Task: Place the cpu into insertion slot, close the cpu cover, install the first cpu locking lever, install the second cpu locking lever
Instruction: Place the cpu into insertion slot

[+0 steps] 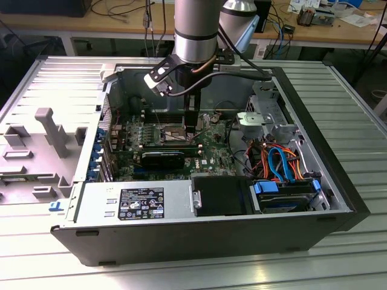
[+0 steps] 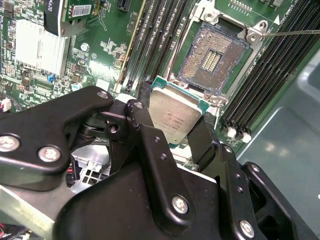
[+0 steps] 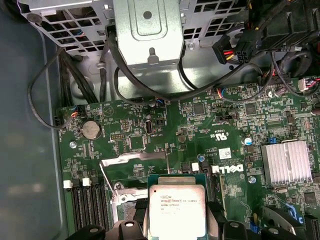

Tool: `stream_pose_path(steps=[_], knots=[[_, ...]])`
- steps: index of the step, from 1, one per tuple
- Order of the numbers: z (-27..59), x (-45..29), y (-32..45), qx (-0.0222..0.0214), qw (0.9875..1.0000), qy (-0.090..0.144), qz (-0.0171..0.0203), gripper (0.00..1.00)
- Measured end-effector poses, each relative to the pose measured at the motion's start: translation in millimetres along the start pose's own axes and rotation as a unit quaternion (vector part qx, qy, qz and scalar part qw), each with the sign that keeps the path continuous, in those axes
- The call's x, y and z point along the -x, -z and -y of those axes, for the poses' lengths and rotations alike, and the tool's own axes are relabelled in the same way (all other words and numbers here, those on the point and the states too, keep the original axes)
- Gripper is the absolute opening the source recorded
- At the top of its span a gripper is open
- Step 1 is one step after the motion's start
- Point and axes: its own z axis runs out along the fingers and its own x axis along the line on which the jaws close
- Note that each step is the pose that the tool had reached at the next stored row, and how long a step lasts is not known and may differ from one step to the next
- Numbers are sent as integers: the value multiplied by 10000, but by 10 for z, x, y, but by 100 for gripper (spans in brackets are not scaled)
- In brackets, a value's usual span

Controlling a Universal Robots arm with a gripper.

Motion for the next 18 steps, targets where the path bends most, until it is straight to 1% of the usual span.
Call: stream_pose_path(steps=[18], knots=[[0, 0, -7, -3, 9999, -134, 2, 55]])
